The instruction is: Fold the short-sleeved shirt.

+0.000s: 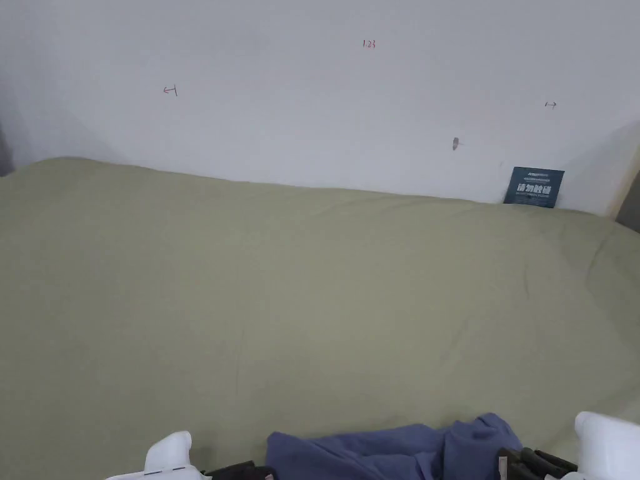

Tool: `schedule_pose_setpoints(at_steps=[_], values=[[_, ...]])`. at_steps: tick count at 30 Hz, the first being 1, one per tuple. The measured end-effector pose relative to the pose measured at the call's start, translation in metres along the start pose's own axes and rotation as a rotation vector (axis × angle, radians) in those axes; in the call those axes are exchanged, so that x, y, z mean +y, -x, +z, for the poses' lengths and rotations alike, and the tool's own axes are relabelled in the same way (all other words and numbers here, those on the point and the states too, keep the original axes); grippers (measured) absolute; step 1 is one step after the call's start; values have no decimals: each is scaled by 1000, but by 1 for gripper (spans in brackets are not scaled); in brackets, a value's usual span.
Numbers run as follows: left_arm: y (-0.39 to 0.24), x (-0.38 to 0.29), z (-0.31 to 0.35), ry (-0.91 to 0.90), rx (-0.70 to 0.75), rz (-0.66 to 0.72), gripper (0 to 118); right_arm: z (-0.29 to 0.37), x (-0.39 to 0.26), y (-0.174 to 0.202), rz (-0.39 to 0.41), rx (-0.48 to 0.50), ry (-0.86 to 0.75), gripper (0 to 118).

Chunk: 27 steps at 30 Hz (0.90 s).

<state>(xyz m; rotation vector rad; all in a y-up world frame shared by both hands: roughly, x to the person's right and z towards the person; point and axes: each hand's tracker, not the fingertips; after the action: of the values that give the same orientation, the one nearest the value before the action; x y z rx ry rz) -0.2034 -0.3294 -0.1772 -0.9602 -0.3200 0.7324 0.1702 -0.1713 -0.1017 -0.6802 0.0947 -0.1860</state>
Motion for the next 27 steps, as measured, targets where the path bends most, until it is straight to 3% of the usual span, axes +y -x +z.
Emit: schedule_pose_setpoints(at_steps=[1,2,6,8,11,12,13,14,15,16,20,27], values=[[0,-4,-2,15,-32,12,99,1,0,1,3,2,-1,2],[1,-6,-3,10,-79,23,109,1,0,1,6,5,-2,3],[-2,-14,-23,60,-199,87,109,4,-1,-1,-5,8,-8,3],[-2,-18,-45,85,-182,113,109,6,-1,-3,-13,4,-13,3],[-4,-26,-54,-8,-282,180,108,10,-1,-6,-22,0,-15,3],[-4,-26,-56,6,-283,234,103,11,-1,-7,-24,-5,-13,3],[-2,-26,-56,14,-286,270,73,12,-2,-8,-25,-12,-13,3],[1,-25,-55,3,-292,280,22,13,-3,-8,-24,-16,-14,3],[2,-24,-55,-6,-237,276,13,13,-3,-8,-22,-17,-14,3],[2,-24,-52,-44,-171,256,13,13,-3,-8,-22,-18,-13,3],[12,-17,-41,-15,-219,282,13,11,-4,-7,-31,-18,-9,3],[19,13,17,-192,-74,203,13,10,-1,4,-9,-3,-15,3]])
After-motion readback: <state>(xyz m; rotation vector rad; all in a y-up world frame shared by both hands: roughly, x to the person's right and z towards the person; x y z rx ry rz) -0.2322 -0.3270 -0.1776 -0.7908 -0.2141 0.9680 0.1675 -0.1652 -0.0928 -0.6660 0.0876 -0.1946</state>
